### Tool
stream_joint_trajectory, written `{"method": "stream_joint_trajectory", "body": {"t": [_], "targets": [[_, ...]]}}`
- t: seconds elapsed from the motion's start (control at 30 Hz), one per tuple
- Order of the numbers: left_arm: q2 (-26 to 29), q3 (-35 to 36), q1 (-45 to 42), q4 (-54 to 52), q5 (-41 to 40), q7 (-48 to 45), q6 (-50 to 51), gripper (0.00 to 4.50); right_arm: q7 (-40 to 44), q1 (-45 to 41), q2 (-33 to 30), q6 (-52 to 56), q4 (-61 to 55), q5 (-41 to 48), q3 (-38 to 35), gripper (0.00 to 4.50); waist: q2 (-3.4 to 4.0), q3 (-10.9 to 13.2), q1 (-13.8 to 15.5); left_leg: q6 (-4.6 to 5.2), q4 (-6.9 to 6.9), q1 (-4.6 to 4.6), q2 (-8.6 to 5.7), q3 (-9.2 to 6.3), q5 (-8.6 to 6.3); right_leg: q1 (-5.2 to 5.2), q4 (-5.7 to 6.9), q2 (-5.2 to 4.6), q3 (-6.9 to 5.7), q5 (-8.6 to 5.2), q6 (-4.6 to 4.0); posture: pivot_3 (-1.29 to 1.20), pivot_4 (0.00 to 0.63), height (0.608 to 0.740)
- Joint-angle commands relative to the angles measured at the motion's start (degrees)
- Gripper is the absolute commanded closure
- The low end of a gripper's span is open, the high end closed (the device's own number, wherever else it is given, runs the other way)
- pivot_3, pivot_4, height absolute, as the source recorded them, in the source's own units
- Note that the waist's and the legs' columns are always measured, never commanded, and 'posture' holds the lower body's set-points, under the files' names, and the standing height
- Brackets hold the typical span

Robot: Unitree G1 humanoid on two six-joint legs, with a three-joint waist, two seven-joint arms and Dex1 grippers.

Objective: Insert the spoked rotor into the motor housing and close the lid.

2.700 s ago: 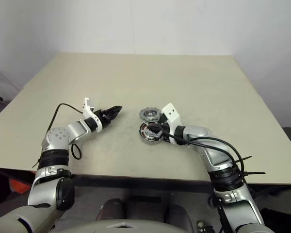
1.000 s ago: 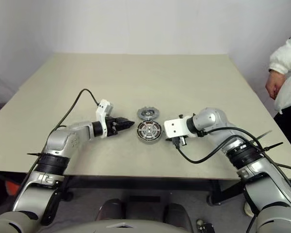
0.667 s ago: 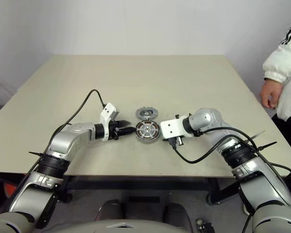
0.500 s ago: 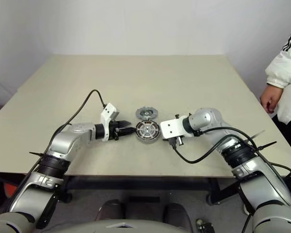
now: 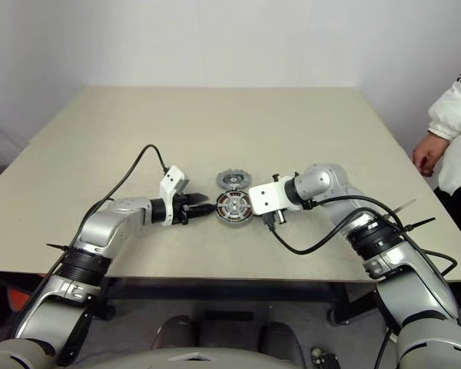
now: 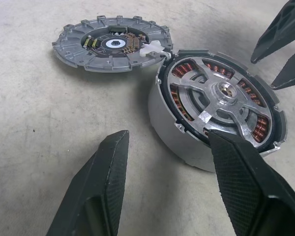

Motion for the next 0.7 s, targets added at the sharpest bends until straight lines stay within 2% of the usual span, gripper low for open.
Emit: {"method": "stream_joint_trajectory", "body": {"t": [0.03, 0.7], "targets": [[0.2, 0.7, -0.6, -1.5, 0.1, -0.4, -0.2, 1.77, -0.1, -1.2, -0.4, -0.1, -0.8, 0.3, -1.8, 2.96, 0.00, 0.0, 0.0, 0.00, 0.00, 0.00, 0.00, 0.00, 0.00, 0.00, 0.00, 0.00, 0.00, 0.00, 0.00, 0.00, 0.000, 0.740], [-0.2, 0.7, -0.5, -1.4, 0.2, -0.3, -0.3, 1.77, 0.1, 1.1, -1.9, 1.2, -4.1, 0.5, -2.3, 2.96, 0.00, 0.0, 0.0, 0.00, 0.00, 0.00, 0.00, 0.00, 0.00, 0.00, -0.01, 0.00, 0.00, 0.00, 0.00, 0.00, 0.000, 0.740]]}}
